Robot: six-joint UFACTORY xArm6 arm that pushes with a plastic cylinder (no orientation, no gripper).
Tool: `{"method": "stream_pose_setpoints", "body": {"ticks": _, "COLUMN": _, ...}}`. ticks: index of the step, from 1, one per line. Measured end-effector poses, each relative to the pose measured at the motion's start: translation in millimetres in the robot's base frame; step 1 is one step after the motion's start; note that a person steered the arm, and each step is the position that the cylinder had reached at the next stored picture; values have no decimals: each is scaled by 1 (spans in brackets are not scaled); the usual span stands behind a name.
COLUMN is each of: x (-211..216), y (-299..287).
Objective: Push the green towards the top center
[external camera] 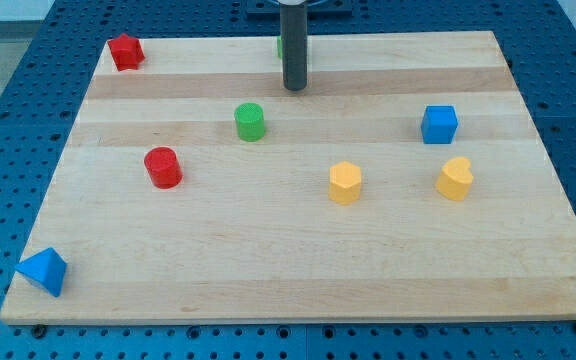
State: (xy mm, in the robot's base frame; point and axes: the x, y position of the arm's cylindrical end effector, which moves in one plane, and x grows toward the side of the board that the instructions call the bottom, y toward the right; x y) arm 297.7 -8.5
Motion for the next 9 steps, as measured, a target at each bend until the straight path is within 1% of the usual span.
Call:
{"method": "stream_pose_setpoints", "body": {"ticks": 3, "x": 0, "y": -2}}
{"method": "stream_pose_setpoints", "body": {"ticks": 7, "x": 20, "y": 0}}
{"method": "stream_pose_setpoints", "body": {"ticks": 9, "x": 20, "y": -16}}
